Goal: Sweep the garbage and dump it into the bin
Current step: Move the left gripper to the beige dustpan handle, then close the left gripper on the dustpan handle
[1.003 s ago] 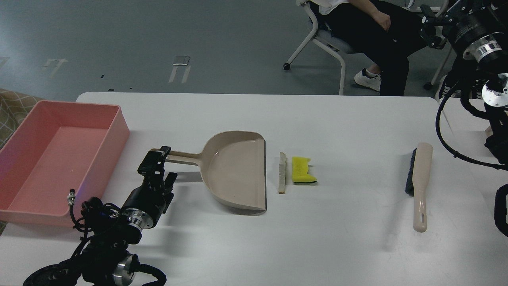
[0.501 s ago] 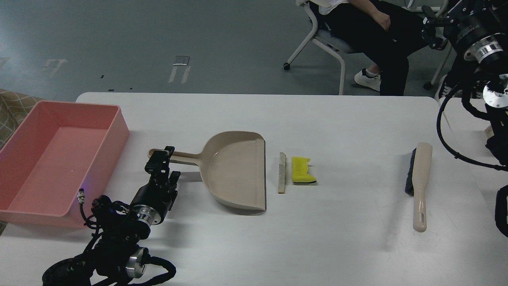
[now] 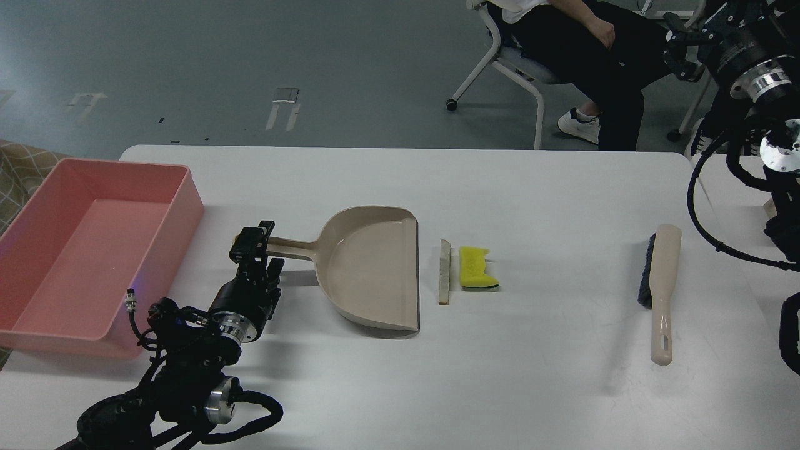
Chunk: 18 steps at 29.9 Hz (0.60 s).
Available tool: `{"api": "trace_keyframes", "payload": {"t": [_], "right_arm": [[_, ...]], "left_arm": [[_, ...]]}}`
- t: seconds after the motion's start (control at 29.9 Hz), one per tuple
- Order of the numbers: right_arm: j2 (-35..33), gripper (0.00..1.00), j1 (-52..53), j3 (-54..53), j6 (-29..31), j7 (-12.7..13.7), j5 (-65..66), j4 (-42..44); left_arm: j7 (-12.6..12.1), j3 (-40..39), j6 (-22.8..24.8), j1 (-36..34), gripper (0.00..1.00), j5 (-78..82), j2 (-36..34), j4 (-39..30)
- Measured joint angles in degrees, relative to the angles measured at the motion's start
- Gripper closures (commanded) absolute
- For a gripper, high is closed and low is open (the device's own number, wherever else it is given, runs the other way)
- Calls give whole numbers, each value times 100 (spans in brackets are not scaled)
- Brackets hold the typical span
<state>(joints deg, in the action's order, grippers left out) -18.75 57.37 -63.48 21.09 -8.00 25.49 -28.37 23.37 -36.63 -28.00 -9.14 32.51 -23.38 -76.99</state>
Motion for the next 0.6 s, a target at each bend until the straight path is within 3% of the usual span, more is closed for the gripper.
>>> {"api": "trace_keyframes", "payload": {"t": [0.2,0.3,0.6], "right_arm": [[-3,0,-1,-5,0,0,0,-1],[-1,0,-3,-5,0,0,0,-1],[9,0,-6,-1,0,0,0,-2]], "left_arm": [[0,6,0,-70,34,-1,8,25],[0,9,0,-112,42,-5,15,33],[-52,50,0,-139,47,-8,11,44]]}}
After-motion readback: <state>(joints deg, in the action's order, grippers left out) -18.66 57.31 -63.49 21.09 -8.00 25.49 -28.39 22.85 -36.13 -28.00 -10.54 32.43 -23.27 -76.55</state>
